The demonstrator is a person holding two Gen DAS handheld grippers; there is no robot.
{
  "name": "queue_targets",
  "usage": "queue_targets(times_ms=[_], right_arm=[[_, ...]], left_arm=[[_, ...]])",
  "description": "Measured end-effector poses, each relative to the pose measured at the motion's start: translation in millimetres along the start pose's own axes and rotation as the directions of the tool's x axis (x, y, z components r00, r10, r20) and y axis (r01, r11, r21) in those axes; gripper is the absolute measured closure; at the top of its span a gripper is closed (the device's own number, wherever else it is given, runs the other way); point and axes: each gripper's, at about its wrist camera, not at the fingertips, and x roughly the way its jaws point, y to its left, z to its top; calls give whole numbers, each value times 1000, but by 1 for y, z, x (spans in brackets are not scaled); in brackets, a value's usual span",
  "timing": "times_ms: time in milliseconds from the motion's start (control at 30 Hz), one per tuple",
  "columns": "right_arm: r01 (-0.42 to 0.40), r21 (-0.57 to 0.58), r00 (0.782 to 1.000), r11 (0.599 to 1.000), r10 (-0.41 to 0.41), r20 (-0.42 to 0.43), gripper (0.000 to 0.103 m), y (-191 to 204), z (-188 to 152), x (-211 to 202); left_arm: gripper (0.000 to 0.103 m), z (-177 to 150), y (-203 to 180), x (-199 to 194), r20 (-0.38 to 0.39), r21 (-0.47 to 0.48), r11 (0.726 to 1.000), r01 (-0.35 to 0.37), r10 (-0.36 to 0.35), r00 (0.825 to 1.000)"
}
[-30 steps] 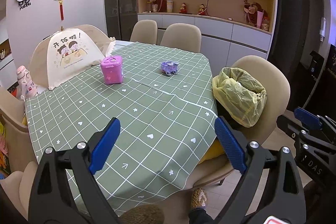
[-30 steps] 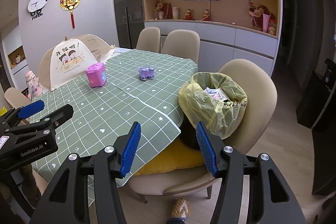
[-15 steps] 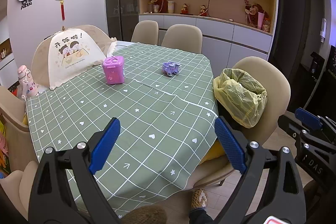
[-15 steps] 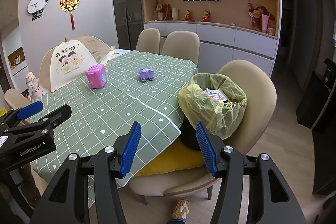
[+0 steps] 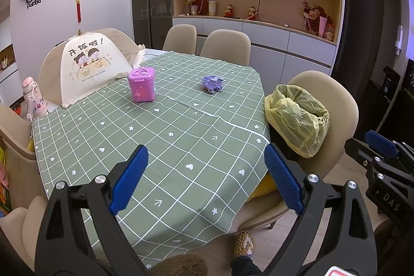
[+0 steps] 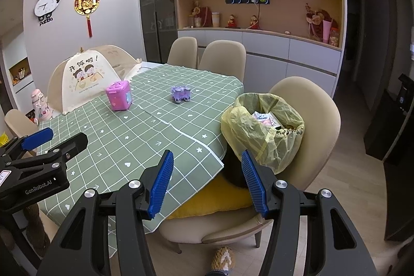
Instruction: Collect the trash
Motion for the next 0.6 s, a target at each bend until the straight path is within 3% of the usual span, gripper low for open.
queue_targets(times_ms=[433,600], right_arm=[[3,7,1000,1000,-3,-5,51,-2,1,5],[-5,11,999,1000,5,-39,51,-5,9,29]], left_arm=[[16,0,-3,7,-7,13,1000,4,-4,1000],[16,3,3,34,-64,-15,1000,17,-18,998]])
